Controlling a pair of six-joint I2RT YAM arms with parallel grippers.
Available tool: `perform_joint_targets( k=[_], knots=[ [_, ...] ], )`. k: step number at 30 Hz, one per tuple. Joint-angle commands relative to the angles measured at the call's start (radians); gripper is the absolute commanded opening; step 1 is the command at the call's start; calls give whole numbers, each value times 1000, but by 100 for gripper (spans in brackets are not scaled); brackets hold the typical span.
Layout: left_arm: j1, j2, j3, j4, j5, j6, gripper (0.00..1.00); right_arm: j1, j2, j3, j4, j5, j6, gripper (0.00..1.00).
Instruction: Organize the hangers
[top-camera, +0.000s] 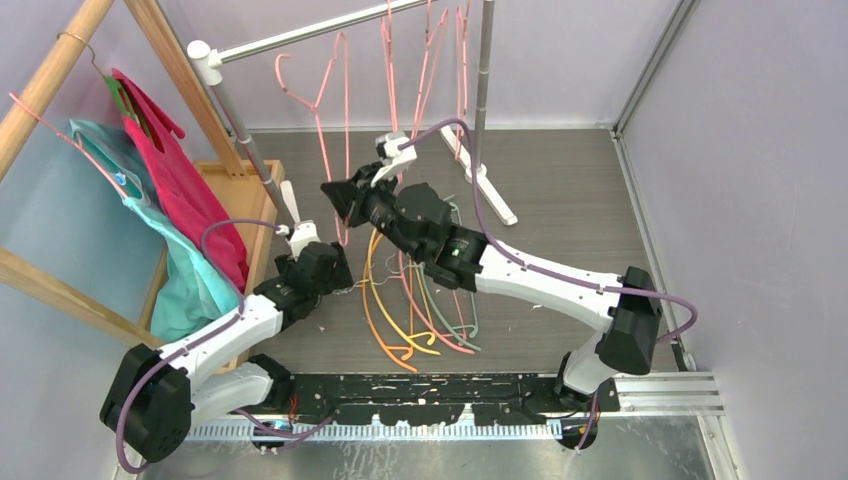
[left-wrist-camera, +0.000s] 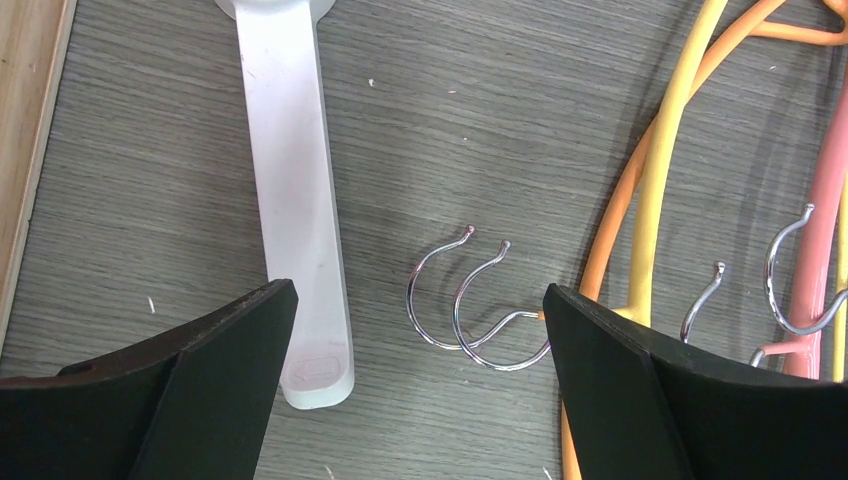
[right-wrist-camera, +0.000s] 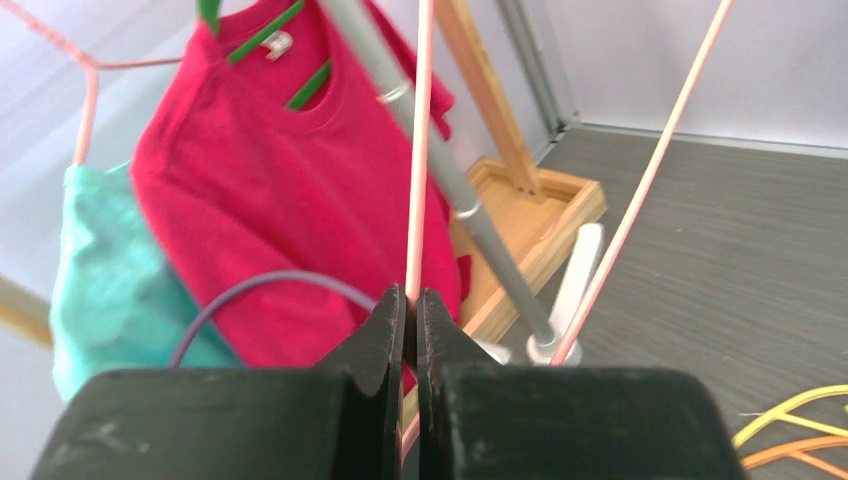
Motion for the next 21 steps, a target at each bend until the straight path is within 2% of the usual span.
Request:
perform_joint_targets(
  k=[1, 14, 21],
  knots=[
    [6, -24, -1, 40, -5, 7, 98, -78, 27, 102, 28, -52, 19, 1],
    [6, -11, 8, 35, -14, 19, 98, -179, 158, 293, -7, -183, 49, 1],
    [6, -10, 1, 28, -27, 28, 98, -267, 150, 224, 27, -247, 143, 1]
  ],
)
